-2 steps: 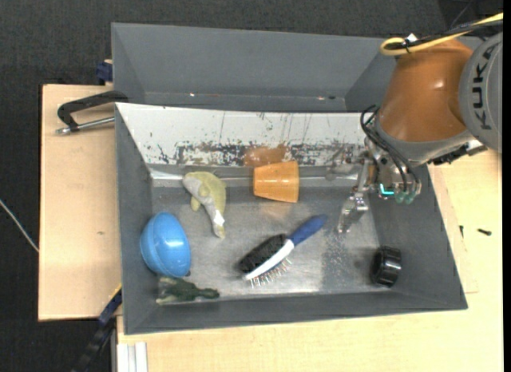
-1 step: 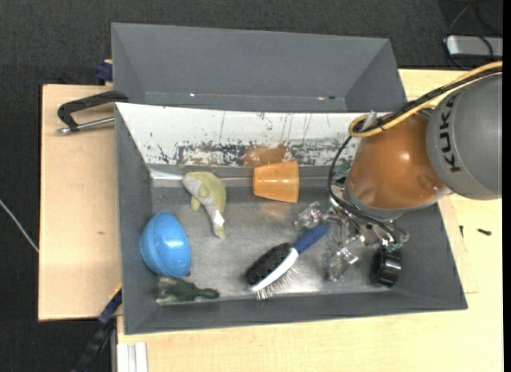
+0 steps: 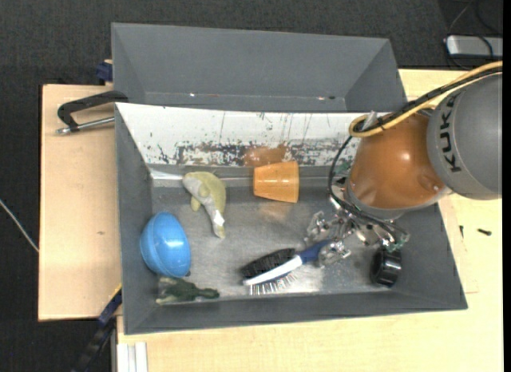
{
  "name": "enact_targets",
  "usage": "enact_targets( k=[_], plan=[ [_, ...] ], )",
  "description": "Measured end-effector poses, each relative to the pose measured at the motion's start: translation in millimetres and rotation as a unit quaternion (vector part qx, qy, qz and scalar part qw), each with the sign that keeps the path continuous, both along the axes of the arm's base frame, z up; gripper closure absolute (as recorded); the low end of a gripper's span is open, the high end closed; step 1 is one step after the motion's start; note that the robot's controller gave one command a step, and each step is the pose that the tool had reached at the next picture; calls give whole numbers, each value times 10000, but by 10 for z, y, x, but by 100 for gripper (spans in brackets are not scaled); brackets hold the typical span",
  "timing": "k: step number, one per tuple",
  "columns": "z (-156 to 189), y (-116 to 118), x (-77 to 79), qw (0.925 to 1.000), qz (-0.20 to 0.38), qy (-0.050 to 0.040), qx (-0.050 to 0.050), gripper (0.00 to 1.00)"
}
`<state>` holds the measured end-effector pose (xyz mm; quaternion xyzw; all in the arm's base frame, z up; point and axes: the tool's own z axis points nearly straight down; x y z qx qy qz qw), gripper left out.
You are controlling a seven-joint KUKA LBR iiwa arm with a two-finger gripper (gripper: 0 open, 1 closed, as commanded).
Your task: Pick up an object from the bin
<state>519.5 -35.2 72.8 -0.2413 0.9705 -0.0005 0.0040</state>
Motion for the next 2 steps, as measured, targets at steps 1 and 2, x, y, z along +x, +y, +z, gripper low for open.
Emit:
enact_targets(
  k=[1, 2],
  plan=[
    [-9, -6, -14, 10000, 0, 18, -4, 0],
    [-3, -2, -7, 10000, 2, 10, -2, 100]
  ],
)
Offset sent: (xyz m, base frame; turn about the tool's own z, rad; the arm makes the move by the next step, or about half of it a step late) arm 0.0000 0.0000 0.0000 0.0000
